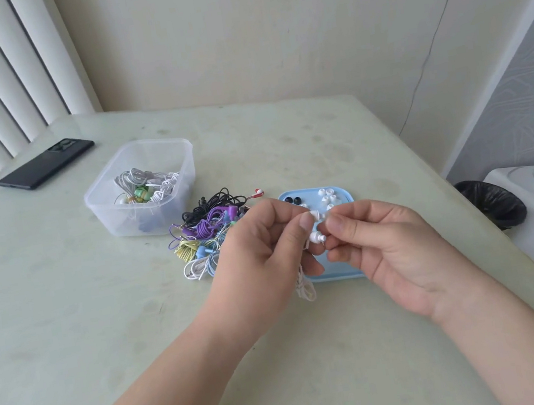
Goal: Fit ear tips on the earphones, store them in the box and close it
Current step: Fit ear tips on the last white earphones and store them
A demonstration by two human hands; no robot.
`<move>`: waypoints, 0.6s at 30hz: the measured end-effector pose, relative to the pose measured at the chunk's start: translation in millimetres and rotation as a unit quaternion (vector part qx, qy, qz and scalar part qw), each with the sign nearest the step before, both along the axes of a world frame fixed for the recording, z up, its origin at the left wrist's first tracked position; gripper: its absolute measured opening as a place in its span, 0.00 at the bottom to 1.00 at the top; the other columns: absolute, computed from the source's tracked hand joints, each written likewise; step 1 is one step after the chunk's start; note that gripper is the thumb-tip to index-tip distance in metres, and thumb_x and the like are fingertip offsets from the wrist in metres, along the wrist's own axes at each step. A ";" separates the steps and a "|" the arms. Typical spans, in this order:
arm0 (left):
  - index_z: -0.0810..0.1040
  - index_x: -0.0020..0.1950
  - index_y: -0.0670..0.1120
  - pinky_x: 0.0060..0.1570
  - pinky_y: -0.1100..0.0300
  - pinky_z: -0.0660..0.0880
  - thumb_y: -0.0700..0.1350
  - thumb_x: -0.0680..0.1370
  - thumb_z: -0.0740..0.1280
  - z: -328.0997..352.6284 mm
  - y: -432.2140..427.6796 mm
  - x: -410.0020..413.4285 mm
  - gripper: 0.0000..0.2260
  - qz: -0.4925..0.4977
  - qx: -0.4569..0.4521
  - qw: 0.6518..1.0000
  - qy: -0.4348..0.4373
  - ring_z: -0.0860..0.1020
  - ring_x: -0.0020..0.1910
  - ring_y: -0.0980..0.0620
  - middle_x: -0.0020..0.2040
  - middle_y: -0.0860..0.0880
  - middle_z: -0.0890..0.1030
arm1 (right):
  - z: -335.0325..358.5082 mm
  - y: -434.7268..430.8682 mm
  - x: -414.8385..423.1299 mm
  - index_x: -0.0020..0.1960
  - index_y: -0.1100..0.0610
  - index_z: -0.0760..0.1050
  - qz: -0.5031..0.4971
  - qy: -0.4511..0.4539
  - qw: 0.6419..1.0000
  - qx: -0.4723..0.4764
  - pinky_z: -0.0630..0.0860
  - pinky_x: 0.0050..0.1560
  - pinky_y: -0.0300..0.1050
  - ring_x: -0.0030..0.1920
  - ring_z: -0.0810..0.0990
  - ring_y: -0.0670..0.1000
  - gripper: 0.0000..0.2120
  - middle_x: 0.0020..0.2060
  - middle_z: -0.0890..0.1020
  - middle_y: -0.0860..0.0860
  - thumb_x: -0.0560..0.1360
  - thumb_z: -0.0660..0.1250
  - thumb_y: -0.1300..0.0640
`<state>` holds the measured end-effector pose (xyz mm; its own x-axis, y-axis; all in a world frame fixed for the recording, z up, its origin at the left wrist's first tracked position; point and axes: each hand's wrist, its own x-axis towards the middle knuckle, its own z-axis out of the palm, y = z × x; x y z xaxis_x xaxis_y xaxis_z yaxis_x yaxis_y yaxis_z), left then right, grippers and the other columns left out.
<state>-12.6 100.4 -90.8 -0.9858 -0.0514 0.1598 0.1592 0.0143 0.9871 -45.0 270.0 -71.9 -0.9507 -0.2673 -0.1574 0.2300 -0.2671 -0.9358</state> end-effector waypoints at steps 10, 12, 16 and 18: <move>0.80 0.48 0.44 0.34 0.60 0.79 0.43 0.83 0.69 -0.8 1.3 1.1 0.04 0.006 -0.025 0.999 0.030 0.85 0.33 0.47 0.38 0.45 0.86 | 0.8 -3.3 1.5 0.38 0.60 0.84 0.000 -0.013 0.999 -0.051 0.81 0.37 0.41 0.36 0.83 0.53 0.03 0.36 0.84 0.58 0.68 0.71 0.65; 0.80 0.48 0.44 0.33 0.57 0.80 0.42 0.83 0.69 -0.9 1.5 1.6 0.04 0.015 -0.027 0.999 0.037 0.84 0.33 0.48 0.38 0.46 0.86 | 0.5 -4.8 2.6 0.39 0.60 0.84 -0.003 0.001 0.999 -0.048 0.81 0.38 0.41 0.36 0.84 0.53 0.04 0.37 0.84 0.59 0.69 0.71 0.65; 0.79 0.48 0.45 0.32 0.50 0.80 0.42 0.83 0.69 -1.8 2.7 2.6 0.04 0.029 -0.040 0.998 0.049 0.84 0.32 0.49 0.38 0.48 0.85 | -1.6 -7.8 4.8 0.42 0.62 0.82 -0.016 0.017 0.998 -0.050 0.81 0.38 0.42 0.37 0.84 0.55 0.03 0.38 0.84 0.60 0.68 0.71 0.65; 0.79 0.47 0.45 0.32 0.53 0.80 0.42 0.82 0.69 -2.8 3.5 2.5 0.04 0.034 -0.046 0.997 0.055 0.84 0.32 0.49 0.38 0.48 0.85 | -3.3 -9.1 5.1 0.42 0.62 0.83 -0.022 0.022 0.998 -0.051 0.80 0.38 0.42 0.39 0.82 0.56 0.03 0.38 0.84 0.60 0.67 0.72 0.65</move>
<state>-10.1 104.0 -93.7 -0.9569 -0.0983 0.2733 0.2613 0.1188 0.9579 -39.9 261.0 -75.2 -0.9670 -0.2386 -0.0894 0.1758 -0.3705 -0.9120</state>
